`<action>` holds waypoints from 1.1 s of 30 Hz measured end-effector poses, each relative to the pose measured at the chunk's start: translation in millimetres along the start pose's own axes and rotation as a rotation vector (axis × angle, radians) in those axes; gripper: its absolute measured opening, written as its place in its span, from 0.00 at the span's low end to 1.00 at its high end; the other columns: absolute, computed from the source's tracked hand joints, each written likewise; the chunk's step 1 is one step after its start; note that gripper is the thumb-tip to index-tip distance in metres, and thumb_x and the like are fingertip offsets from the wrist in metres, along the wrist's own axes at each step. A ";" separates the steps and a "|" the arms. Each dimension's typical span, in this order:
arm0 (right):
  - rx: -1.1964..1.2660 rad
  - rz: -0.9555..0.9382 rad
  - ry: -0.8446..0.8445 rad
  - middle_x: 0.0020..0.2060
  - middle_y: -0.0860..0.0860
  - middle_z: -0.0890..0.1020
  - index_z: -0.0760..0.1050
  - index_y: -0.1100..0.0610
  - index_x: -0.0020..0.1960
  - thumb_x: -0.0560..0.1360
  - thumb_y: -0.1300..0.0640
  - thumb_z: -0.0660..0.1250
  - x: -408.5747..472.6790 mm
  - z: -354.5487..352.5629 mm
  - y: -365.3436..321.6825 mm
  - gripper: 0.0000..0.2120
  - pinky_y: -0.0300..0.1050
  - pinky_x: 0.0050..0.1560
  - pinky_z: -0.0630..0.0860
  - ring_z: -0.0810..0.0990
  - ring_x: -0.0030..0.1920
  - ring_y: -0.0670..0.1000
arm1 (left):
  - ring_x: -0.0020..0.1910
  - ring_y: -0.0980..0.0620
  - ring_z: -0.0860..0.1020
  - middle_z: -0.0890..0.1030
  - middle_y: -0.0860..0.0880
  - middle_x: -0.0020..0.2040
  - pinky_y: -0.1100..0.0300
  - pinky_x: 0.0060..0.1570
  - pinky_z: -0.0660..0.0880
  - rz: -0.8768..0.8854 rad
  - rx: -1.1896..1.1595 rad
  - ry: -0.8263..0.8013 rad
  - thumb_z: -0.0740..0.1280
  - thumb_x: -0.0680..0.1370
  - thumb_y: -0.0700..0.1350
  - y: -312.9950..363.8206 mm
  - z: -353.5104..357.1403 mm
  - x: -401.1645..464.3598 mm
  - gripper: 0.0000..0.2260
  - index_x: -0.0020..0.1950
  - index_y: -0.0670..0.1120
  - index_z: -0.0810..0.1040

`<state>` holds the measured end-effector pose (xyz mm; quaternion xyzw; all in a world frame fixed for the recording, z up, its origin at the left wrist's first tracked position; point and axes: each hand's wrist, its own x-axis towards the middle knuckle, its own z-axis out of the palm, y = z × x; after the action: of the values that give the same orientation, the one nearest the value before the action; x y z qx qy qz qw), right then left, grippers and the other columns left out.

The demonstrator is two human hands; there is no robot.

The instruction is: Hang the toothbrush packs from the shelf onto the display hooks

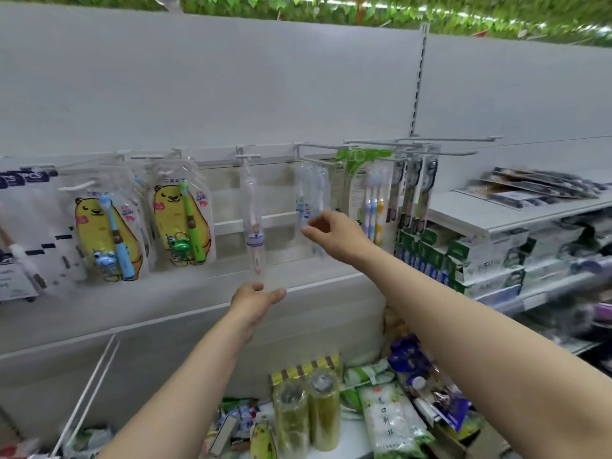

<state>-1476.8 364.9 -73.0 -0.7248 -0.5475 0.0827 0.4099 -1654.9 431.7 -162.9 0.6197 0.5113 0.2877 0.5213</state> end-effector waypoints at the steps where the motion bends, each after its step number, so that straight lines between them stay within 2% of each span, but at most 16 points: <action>1: -0.162 -0.016 -0.029 0.60 0.51 0.81 0.76 0.55 0.65 0.78 0.45 0.68 -10.0 -16.7 12.5 0.20 0.51 0.61 0.76 0.78 0.60 0.52 | 0.65 0.42 0.75 0.74 0.41 0.69 0.49 0.67 0.71 0.009 0.058 -0.009 0.77 0.73 0.49 1.6 9.9 -7.3 0.32 0.72 0.42 0.70; 3: -0.454 -0.054 -0.088 0.65 0.52 0.79 0.73 0.54 0.68 0.79 0.44 0.67 -31.6 -53.0 36.6 0.23 0.53 0.61 0.76 0.77 0.63 0.54 | 0.65 0.42 0.75 0.74 0.42 0.69 0.53 0.65 0.71 0.092 0.182 -0.023 0.77 0.73 0.48 13.5 34.3 -27.1 0.31 0.72 0.42 0.69; 5: -0.633 -0.072 -0.130 0.66 0.53 0.77 0.72 0.54 0.70 0.79 0.44 0.67 -55.5 -95.4 57.8 0.24 0.53 0.61 0.75 0.75 0.65 0.55 | 0.65 0.44 0.74 0.74 0.43 0.69 0.52 0.64 0.71 0.236 0.360 -0.053 0.76 0.73 0.49 35.8 65.1 -51.3 0.31 0.72 0.45 0.69; 7: -0.743 -0.075 -0.137 0.66 0.54 0.76 0.70 0.53 0.71 0.79 0.44 0.67 -80.0 -140.1 76.2 0.25 0.53 0.62 0.74 0.73 0.66 0.56 | 0.67 0.45 0.73 0.73 0.44 0.70 0.51 0.65 0.71 0.411 0.542 -0.084 0.76 0.72 0.51 63.0 99.3 -76.9 0.33 0.73 0.47 0.67; 10: -0.841 -0.066 -0.119 0.66 0.55 0.76 0.69 0.54 0.72 0.79 0.43 0.66 -114.9 -206.2 98.8 0.26 0.52 0.61 0.73 0.73 0.66 0.57 | 0.69 0.46 0.72 0.72 0.45 0.71 0.49 0.68 0.70 0.618 0.657 -0.092 0.75 0.73 0.52 103.5 151.9 -114.4 0.32 0.74 0.48 0.68; 17: -0.827 -0.001 -0.006 0.72 0.53 0.71 0.67 0.52 0.74 0.80 0.42 0.64 -199.1 -337.5 148.9 0.26 0.51 0.64 0.70 0.70 0.70 0.56 | 0.66 0.45 0.74 0.75 0.46 0.68 0.48 0.65 0.72 0.904 0.732 -0.082 0.70 0.76 0.55 167.6 259.6 -193.8 0.26 0.71 0.49 0.70; 23: -0.814 0.053 0.068 0.69 0.52 0.74 0.69 0.52 0.72 0.80 0.41 0.63 -243.6 -413.4 194.5 0.25 0.54 0.63 0.73 0.73 0.67 0.56 | 0.68 0.46 0.72 0.73 0.46 0.69 0.50 0.66 0.70 1.005 0.769 -0.176 0.69 0.78 0.55 197.9 343.4 -237.8 0.25 0.73 0.50 0.68; 33: -0.771 0.162 0.130 0.67 0.53 0.76 0.70 0.54 0.72 0.80 0.42 0.64 -228.4 -498.8 294.6 0.24 0.51 0.62 0.73 0.74 0.66 0.55 | 0.67 0.47 0.72 0.73 0.48 0.70 0.48 0.65 0.72 1.119 0.819 -0.249 0.69 0.77 0.55 245.7 480.0 -205.5 0.25 0.72 0.50 0.69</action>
<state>-1067.6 -102.0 -25.5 -0.8700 -0.4524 -0.1431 0.1337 -1209.9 87.3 -35.2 0.9643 0.1197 0.2239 0.0746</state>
